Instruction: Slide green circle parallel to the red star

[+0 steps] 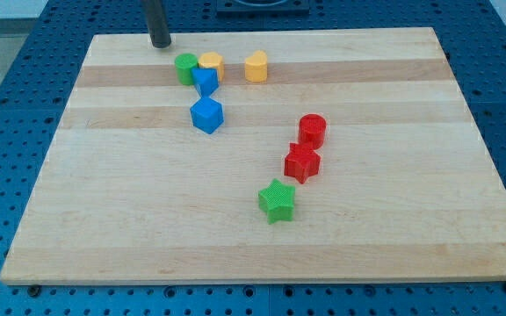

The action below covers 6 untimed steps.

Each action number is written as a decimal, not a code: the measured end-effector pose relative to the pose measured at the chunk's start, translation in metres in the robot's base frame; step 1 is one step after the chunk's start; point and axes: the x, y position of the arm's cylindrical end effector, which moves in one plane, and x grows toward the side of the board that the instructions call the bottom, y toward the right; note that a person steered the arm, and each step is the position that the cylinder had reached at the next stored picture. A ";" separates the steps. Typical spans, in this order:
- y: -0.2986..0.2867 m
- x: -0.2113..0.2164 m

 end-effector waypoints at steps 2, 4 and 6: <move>0.037 0.008; 0.044 0.113; 0.044 0.208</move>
